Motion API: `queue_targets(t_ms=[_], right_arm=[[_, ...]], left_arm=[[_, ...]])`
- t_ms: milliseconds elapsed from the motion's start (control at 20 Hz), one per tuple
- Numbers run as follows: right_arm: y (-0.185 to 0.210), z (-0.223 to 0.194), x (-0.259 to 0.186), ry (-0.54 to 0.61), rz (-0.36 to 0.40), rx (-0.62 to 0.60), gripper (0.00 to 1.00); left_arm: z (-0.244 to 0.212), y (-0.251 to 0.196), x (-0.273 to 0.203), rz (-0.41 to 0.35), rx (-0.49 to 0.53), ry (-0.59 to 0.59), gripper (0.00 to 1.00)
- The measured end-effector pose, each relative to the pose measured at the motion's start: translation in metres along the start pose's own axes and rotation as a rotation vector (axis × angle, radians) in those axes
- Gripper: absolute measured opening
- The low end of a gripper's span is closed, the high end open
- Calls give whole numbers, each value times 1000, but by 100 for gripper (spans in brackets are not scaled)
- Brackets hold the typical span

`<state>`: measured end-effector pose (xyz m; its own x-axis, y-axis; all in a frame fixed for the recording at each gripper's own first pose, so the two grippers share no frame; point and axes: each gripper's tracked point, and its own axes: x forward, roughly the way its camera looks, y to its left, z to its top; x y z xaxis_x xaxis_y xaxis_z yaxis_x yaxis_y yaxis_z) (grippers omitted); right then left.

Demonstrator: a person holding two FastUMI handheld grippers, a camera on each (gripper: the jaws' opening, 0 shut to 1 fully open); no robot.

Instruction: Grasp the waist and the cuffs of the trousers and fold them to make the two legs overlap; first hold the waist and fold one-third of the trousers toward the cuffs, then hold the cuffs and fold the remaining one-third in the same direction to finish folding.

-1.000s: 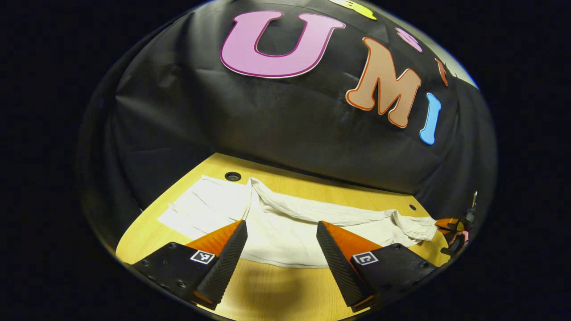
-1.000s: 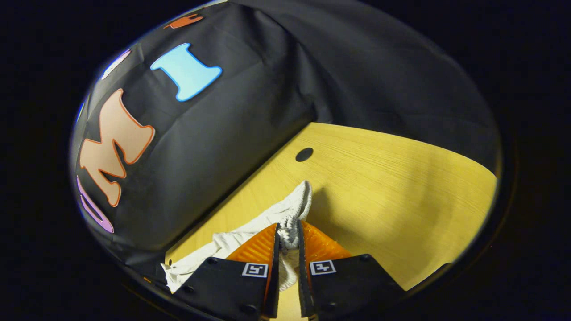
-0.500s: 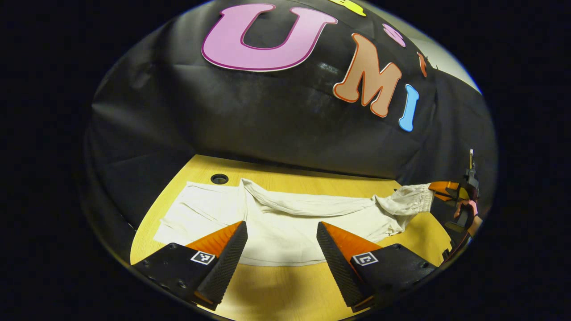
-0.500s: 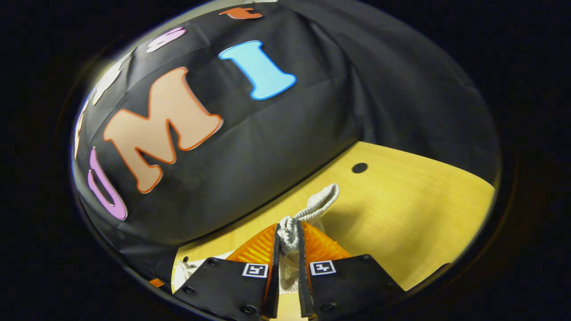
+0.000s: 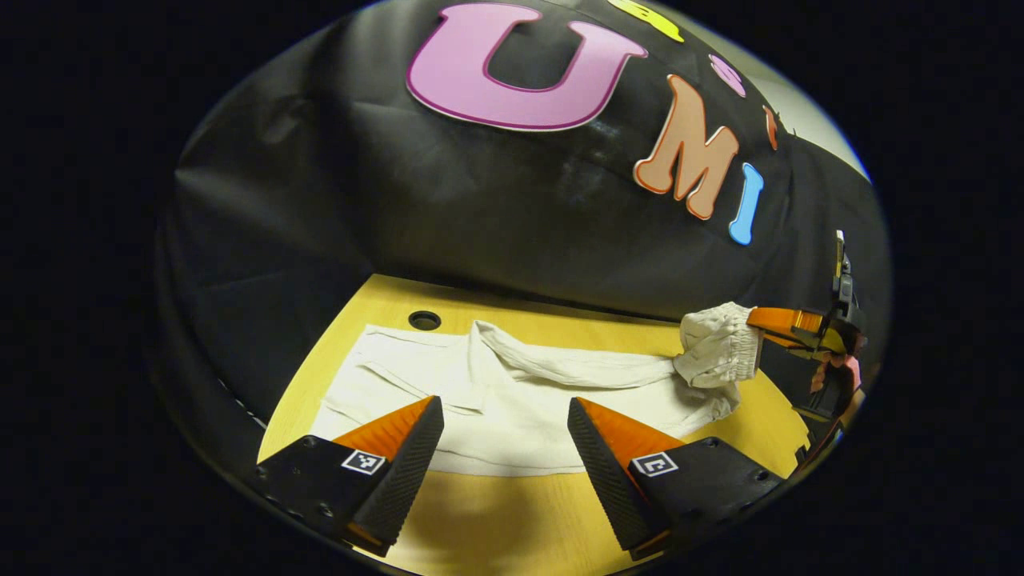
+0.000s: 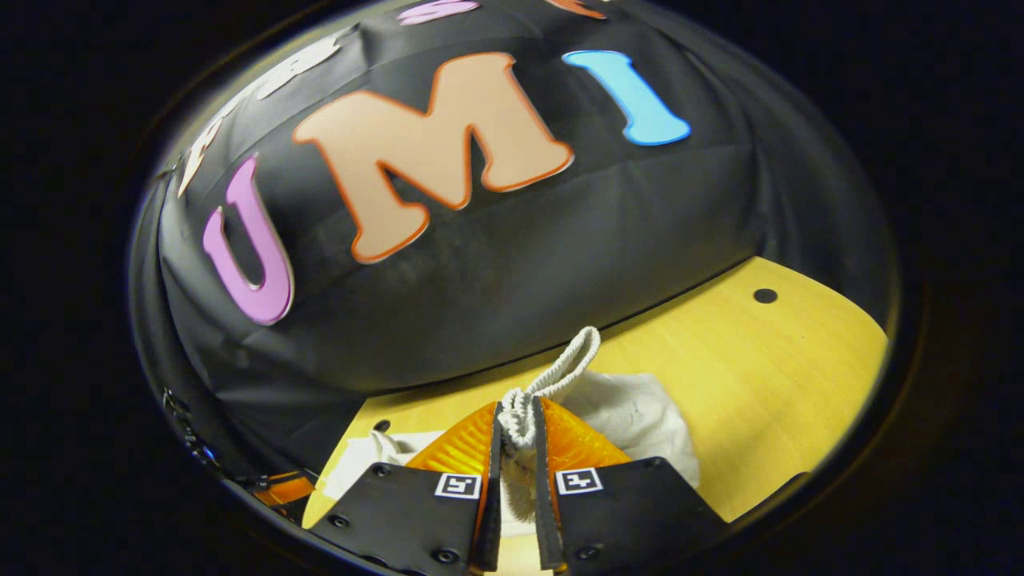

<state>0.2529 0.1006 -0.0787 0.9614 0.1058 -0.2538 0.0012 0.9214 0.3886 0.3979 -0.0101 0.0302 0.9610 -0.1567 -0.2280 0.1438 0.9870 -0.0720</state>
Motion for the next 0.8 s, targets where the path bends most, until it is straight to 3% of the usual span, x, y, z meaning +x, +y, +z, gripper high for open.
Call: queue_targets(t_ms=[150, 300, 550, 600, 800], right_arm=[[37, -36, 14, 51, 47, -76, 20], [50, -70, 21, 105, 48, -173, 21], [51, -88, 23, 154, 43, -262, 27], [56, -84, 17, 161, 57, -265, 22], [61, -76, -3, 193, 84, -274, 73]], left_arm=[[-4, 33, -2, 61, -9, -5, 95], [-11, 63, -3, 115, -38, 6, 95], [-26, 105, 6, 182, -39, 33, 96], [-26, 112, 9, 192, -33, 33, 95], [-27, 133, 27, 235, -2, 39, 95]])
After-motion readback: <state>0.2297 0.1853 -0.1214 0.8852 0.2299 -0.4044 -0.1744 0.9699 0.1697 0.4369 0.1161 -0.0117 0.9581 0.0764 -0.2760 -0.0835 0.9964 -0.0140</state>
